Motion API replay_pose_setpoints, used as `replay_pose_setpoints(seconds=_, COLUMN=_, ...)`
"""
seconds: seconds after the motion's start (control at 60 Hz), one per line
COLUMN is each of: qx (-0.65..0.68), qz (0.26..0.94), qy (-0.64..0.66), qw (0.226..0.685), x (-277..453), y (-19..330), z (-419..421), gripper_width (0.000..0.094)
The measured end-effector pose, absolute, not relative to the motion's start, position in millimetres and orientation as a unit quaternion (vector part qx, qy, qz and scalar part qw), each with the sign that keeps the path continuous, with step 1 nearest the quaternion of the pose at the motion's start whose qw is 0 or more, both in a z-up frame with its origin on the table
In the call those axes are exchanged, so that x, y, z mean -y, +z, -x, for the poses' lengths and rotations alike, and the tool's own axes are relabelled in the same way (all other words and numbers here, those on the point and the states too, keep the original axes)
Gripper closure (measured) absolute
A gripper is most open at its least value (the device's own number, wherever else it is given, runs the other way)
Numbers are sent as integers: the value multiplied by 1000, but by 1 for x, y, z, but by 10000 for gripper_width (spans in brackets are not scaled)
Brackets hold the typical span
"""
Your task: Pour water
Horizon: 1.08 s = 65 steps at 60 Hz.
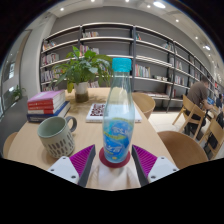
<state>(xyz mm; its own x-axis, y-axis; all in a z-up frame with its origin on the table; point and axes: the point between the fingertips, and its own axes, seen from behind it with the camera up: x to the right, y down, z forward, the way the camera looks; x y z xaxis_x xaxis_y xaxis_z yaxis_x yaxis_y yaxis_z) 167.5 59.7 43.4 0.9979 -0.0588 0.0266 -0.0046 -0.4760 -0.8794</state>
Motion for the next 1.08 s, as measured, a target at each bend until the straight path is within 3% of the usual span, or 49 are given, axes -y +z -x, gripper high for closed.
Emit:
replay_pose_setpoints(seconds=0.1, qx=-21, qz=874, qy=-30, qw=485, x=-14, y=28, z=-155, gripper_width=208)
replay_pose_setpoints(seconds=0.283, qx=-14, qz=887, qy=-21, qw=462, x=57, y=41, z=-103, gripper_width=206)
replay_pose_setpoints(seconds=0.733, qx=-13, qz=843, qy=-1, qw=538, x=124, y=202, z=5, gripper_width=198)
replay_pose_setpoints(seconds=1.083, qx=0, qz=838, qy=-28, qw=545, x=149, y=236, z=25, gripper_width=197)
